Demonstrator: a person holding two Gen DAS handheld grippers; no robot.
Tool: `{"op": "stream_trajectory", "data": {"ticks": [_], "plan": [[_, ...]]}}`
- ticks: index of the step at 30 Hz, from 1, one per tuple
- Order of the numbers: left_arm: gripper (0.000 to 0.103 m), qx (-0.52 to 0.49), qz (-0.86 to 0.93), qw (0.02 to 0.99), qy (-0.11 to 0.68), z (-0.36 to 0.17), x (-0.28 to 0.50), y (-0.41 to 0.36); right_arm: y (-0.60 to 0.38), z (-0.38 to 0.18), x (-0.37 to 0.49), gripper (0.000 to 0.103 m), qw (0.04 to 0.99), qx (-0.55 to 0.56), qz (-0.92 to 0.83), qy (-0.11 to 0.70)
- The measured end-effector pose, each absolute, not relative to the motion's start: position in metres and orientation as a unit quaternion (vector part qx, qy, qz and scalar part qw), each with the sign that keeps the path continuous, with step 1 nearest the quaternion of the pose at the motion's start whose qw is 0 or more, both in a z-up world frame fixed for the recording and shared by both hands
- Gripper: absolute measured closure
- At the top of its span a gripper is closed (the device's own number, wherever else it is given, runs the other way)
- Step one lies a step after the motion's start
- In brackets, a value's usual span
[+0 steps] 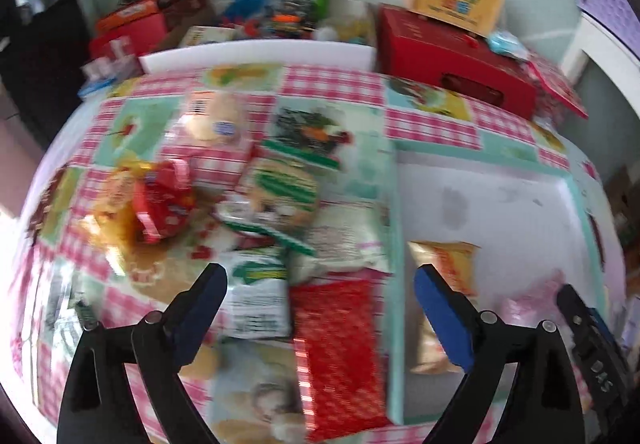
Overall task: Organize snacks
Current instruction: 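Withdraw both tools from the tray back over the snack pile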
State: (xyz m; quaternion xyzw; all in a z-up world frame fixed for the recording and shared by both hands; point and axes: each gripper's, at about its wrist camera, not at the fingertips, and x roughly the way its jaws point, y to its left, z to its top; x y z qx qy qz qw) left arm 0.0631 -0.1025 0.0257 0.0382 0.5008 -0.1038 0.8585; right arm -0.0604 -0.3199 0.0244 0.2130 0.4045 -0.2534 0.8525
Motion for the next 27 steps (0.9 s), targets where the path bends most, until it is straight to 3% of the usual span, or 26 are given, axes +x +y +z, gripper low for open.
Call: {"op": "stream_trajectory", "data": {"ticks": [12, 15, 16, 18, 27], "plan": [[0.008, 0.021, -0.067, 0.854, 0.516, 0.016, 0.07, -0.075, -0.309, 0.023, -0.053, 0.021, 0.858, 0.198, -0.235, 0.412], [0.008, 0.017, -0.067, 0.851, 0.52, 0.014, 0.071, -0.075, -0.308, 0.023, -0.052, 0.008, 0.86, 0.196, -0.231, 0.411], [0.007, 0.015, -0.067, 0.85, 0.522, 0.014, 0.072, -0.075, -0.308, 0.023, -0.051, 0.0, 0.859, 0.197, -0.232, 0.412], [0.002, 0.014, -0.064, 0.852, 0.52, 0.014, 0.071, -0.073, -0.309, 0.021, -0.051, 0.0, 0.858, 0.199, -0.229, 0.415], [0.002, 0.01, -0.067, 0.856, 0.512, 0.02, 0.071, -0.065, -0.3, 0.024, -0.048, 0.0, 0.862, 0.193, -0.218, 0.415]]}}
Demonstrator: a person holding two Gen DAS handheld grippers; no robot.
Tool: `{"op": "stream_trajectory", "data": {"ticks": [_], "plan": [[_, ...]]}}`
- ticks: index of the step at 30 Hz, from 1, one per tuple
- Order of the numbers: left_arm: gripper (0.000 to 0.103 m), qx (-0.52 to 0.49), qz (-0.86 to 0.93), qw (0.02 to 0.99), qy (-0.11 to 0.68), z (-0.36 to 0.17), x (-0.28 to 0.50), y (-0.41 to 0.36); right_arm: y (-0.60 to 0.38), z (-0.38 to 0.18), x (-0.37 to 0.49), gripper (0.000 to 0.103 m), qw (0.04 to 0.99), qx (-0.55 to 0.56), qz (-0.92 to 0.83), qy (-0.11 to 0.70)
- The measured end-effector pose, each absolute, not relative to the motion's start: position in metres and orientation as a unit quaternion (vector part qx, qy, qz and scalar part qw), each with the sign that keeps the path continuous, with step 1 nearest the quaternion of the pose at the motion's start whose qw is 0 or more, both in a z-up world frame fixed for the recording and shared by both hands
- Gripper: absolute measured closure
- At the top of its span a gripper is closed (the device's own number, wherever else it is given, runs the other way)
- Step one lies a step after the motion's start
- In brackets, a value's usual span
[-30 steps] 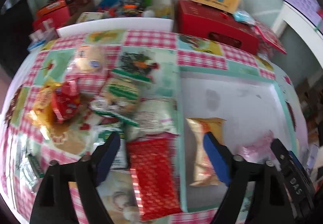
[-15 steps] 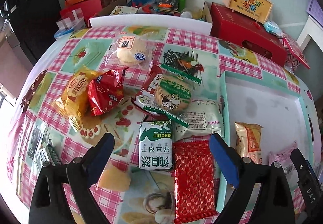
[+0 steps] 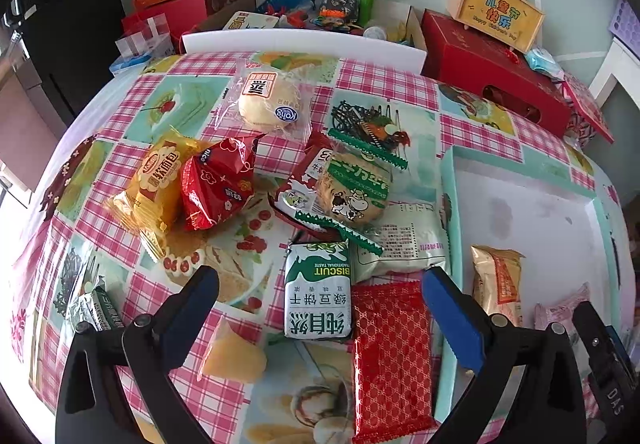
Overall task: Organize snacks
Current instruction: 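Withdraw both tools from the tray back over the snack pile, then grasp the green-patterned packet with the left tool while the right tool grasps the yellow pudding cup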
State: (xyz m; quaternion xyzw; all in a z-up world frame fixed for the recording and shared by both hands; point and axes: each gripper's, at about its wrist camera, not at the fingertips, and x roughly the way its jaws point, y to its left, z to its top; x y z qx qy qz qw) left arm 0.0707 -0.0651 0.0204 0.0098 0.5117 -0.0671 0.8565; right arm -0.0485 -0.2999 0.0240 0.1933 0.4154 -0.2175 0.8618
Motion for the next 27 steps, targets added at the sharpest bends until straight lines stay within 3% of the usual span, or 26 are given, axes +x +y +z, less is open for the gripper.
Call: {"op": "stream_trajectory", "data": {"ticks": [13, 27], "plan": [[0.002, 0.001, -0.06, 0.863, 0.502, 0.048, 0.069, -0.02, -0.235, 0.039, -0.033, 0.0, 0.889, 0.172, -0.136, 0.403], [0.002, -0.08, -0.006, 0.857, 0.509, 0.05, 0.068, 0.076, -0.136, 0.027, -0.008, 0.0, 0.893, 0.105, -0.025, 0.438]]}}
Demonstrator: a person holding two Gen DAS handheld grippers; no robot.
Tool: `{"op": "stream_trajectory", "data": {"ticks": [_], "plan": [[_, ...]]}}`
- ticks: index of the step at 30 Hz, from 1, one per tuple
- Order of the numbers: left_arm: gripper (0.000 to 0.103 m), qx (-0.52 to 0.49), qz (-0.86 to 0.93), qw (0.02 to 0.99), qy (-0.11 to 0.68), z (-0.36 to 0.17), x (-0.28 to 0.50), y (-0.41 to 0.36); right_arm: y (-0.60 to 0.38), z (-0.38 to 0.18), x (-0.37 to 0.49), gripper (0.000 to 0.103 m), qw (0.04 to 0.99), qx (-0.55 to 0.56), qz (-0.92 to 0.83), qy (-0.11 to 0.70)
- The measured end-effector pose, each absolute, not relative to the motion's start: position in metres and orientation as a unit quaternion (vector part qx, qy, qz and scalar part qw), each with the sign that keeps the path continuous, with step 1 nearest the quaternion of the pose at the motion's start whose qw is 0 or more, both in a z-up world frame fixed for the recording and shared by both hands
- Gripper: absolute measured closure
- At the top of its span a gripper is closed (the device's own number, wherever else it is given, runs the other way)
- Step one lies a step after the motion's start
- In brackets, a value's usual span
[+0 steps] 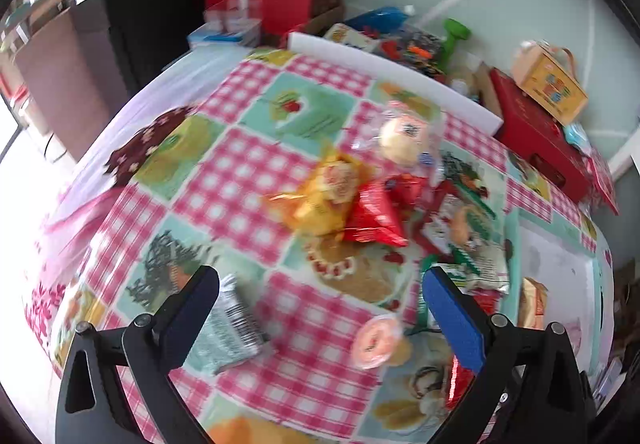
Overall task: Organize snacks
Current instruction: 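Grasp the green-patterned packet with the left tool while the right tool grasps the yellow pudding cup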
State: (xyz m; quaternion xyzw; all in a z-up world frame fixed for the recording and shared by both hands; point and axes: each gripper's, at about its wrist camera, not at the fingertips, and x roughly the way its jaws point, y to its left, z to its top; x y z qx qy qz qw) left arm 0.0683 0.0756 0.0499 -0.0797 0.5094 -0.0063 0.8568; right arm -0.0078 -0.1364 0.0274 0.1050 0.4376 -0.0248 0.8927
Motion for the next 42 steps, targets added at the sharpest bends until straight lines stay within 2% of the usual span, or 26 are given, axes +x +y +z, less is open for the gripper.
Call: {"op": "stream_trajectory", "data": {"ticks": [7, 16, 20, 21, 26, 30, 32, 35, 42], "plan": [[0.002, -0.109, 0.035, 0.845, 0.522, 0.032, 0.061, 0.114, -0.092, 0.011, -0.001, 0.0, 0.881, 0.084, 0.02, 0.464], [0.002, -0.14, 0.063, 0.801, 0.578, -0.017, 0.061, 0.141, -0.063, -0.01, 0.008, 0.001, 0.866, 0.082, 0.035, 0.492], [0.01, -0.152, 0.051, 0.793, 0.587, -0.026, 0.062, 0.141, -0.058, -0.017, 0.015, 0.009, 0.861, 0.09, 0.035, 0.499], [0.02, -0.151, 0.047, 0.792, 0.59, -0.028, 0.062, 0.14, -0.057, -0.019, 0.017, 0.011, 0.86, 0.091, 0.035, 0.5], [0.042, -0.151, 0.047, 0.789, 0.593, -0.032, 0.064, 0.14, -0.055, -0.023, 0.019, 0.017, 0.858, 0.098, 0.035, 0.503], [0.047, -0.151, 0.041, 0.792, 0.59, -0.031, 0.063, 0.139, -0.054, -0.024, 0.019, 0.031, 0.858, 0.1, 0.033, 0.503], [0.048, -0.153, 0.037, 0.793, 0.588, -0.03, 0.064, 0.138, -0.056, -0.025, 0.019, 0.044, 0.857, 0.107, 0.036, 0.503], [0.048, -0.155, 0.032, 0.794, 0.587, -0.029, 0.063, 0.137, -0.059, -0.026, 0.019, 0.054, 0.855, 0.12, 0.043, 0.503], [0.048, -0.153, 0.022, 0.801, 0.578, -0.025, 0.066, 0.13, -0.065, -0.024, 0.016, 0.06, 0.855, 0.132, 0.049, 0.499]]}}
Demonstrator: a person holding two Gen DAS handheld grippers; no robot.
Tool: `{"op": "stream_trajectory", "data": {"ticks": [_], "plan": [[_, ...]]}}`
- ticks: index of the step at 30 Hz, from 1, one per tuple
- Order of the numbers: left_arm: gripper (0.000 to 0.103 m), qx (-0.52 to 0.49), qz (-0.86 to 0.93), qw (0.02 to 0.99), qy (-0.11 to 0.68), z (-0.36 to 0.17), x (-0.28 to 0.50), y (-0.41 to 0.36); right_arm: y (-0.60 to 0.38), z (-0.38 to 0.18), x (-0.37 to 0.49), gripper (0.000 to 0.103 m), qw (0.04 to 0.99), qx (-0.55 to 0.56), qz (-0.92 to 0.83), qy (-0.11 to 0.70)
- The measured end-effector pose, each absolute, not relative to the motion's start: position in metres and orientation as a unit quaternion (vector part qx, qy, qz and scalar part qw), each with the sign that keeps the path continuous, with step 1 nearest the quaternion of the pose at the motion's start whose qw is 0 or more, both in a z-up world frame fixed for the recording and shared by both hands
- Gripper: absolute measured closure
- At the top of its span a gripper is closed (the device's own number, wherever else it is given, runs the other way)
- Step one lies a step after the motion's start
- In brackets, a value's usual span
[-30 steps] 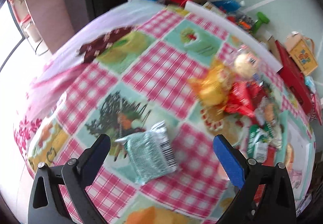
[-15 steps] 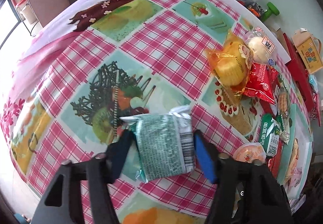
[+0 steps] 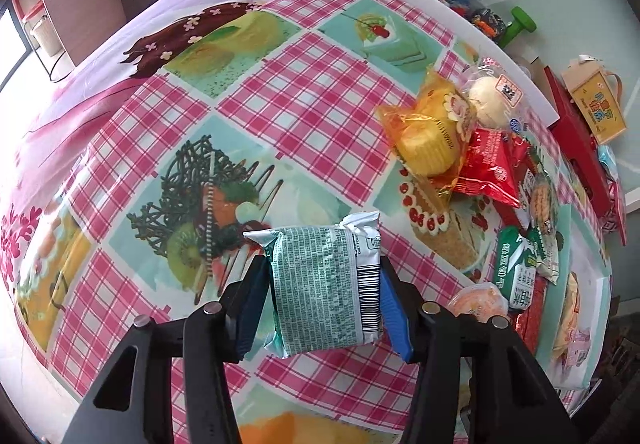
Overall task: Organize snacks
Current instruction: 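Grasp the green-patterned packet with the left tool while the right tool grasps the yellow pudding cup, then carry the packet and pudding cup into the white tray and open both tools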
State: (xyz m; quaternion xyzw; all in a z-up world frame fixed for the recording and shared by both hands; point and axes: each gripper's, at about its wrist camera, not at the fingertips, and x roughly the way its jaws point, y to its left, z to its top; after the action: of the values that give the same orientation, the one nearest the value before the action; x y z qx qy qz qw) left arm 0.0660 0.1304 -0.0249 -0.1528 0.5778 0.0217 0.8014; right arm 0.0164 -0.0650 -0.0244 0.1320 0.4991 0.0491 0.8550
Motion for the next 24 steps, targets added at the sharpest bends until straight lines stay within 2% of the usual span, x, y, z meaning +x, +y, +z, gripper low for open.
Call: {"op": "stream_trajectory", "data": {"ticks": [11, 24], "plan": [[0.048, -0.148, 0.001, 0.81, 0.567, -0.008, 0.065, 0.114, -0.069, -0.019, 0.012, 0.064, 0.859, 0.135, 0.053, 0.491], [0.049, -0.143, -0.016, 0.825, 0.547, 0.01, 0.059, 0.113, -0.083, 0.007, -0.001, 0.064, 0.877, 0.144, 0.051, 0.455]]}}
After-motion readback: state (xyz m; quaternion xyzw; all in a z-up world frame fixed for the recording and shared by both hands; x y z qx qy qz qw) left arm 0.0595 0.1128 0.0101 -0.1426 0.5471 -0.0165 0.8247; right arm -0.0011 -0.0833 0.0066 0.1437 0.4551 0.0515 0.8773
